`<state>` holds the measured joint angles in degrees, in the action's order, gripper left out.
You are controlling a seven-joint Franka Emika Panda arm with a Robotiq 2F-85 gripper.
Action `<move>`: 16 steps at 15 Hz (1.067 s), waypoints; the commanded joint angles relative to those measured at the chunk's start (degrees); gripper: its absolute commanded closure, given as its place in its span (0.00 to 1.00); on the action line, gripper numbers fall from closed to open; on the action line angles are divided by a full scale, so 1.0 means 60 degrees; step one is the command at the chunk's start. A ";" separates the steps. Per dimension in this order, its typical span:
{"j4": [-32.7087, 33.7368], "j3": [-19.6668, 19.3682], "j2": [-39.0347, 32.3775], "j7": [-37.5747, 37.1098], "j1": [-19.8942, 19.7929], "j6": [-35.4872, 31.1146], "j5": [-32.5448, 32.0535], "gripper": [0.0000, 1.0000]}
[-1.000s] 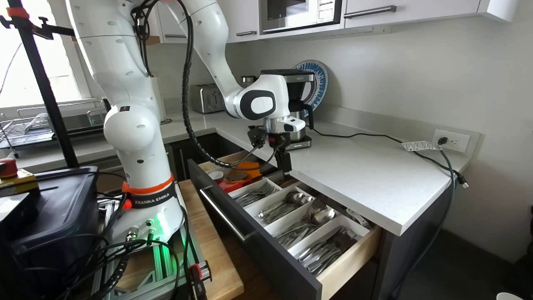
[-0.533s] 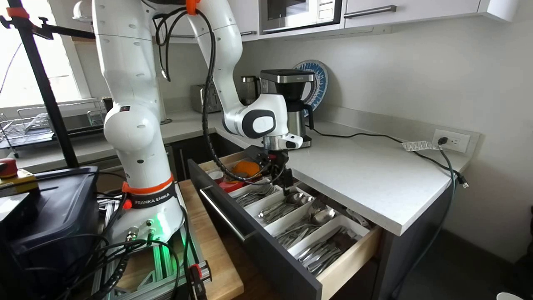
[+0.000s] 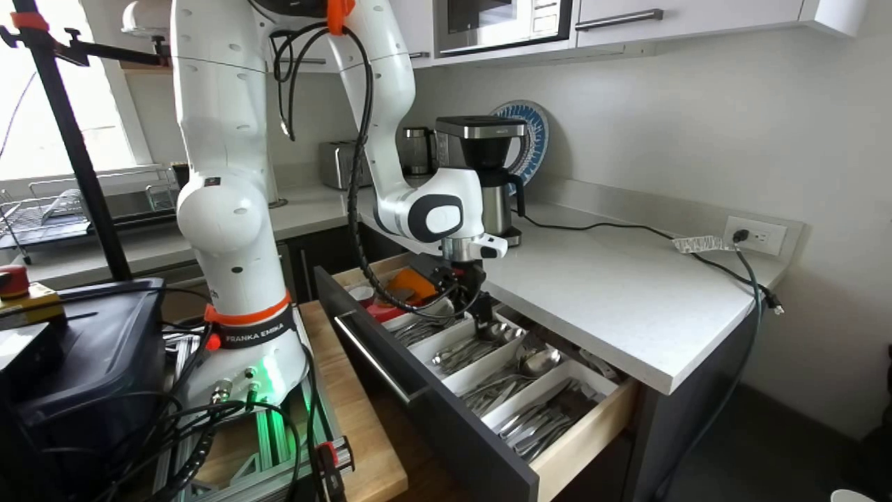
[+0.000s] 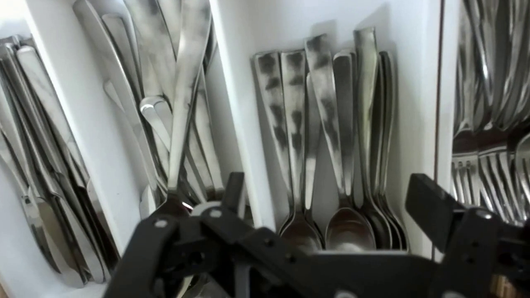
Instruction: Open the top right drawer, remove the spoon from the drawer and put it on the counter
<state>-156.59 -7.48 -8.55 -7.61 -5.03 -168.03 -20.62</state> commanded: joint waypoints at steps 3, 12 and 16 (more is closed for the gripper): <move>0.0325 0.0321 -0.1059 0.1292 0.0067 -0.0633 0.1008 0.00; 0.0809 0.1132 -0.2157 0.2698 -0.0561 -0.1450 0.2056 0.48; 0.1025 0.1257 -0.2460 0.2880 -0.0751 -0.1554 0.2072 0.42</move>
<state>-151.61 -1.11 -21.11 7.33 -7.88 -175.90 -9.54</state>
